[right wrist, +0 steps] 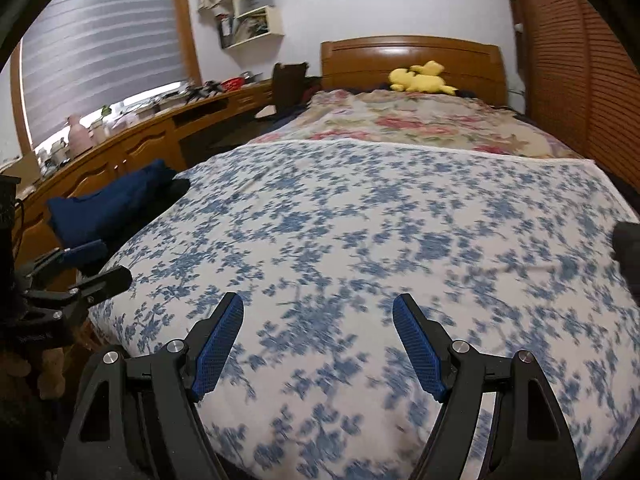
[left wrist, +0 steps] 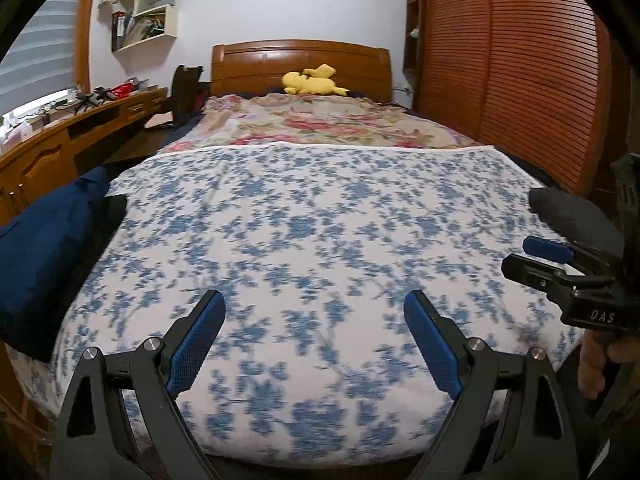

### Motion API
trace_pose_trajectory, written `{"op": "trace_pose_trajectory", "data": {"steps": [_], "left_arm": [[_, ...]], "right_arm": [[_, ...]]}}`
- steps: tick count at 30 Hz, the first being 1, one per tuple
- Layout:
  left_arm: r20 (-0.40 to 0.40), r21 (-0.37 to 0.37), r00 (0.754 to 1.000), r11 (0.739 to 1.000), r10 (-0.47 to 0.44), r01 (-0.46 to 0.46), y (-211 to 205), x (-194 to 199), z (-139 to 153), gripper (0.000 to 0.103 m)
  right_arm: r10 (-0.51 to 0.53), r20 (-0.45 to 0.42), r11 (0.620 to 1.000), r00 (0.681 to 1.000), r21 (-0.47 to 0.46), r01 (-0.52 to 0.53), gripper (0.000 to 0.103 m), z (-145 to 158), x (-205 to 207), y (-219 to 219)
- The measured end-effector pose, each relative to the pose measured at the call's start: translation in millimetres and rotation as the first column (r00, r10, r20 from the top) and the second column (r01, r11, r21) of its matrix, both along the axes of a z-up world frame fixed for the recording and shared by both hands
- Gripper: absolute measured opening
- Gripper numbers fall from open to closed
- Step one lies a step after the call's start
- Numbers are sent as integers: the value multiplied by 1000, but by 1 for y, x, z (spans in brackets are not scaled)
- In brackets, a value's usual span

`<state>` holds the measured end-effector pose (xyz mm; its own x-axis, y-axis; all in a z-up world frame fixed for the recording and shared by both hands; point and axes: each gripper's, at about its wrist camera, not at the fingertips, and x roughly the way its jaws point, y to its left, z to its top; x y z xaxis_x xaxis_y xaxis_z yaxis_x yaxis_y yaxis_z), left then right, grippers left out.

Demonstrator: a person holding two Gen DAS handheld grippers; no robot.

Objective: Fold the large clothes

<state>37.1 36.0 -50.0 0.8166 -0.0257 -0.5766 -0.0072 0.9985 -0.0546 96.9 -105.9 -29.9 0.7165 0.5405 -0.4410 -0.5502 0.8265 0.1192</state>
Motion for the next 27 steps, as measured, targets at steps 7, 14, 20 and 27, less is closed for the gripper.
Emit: {"op": "trace_pose_trajectory", "data": {"steps": [7,14,20,27], "left_arm": [[45,14,998,999,-47,46,-39,-2,29,91],[113,8,993,999,-43,43,-56,-9,66,91],[168,-2,985,999,-39,40,-57,-21,101,91],[208,-1,978,1000,-19,19,-50,-42,118,91]], "right_arm": [[-81,44,996,996,43,79,79,25,-36,-43],[-139,114,988,984,81,130,79,49,-72,-76],[-185,161,977,969,134,164,79,72,-103,-98],[-195,203,975,960,147,167,79,76,-126,-97]]}}
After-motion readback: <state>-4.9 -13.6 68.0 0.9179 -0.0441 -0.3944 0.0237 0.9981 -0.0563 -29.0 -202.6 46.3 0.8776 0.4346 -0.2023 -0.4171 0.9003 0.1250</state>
